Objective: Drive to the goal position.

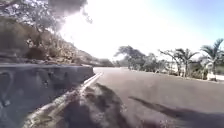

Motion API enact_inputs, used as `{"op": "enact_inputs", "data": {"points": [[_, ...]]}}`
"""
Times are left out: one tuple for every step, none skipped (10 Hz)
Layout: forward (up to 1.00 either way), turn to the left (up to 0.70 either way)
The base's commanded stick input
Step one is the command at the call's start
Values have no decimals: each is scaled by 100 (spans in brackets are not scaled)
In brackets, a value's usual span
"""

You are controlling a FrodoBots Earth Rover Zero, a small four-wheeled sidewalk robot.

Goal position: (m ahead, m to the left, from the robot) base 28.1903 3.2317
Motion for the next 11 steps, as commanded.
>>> {"op": "enact_inputs", "data": {"points": [[100, 4], [100, 0], [100, 0], [100, 0], [100, 0], [100, 0], [100, 0], [100, 0], [100, 25], [100, 13], [100, 2]]}}
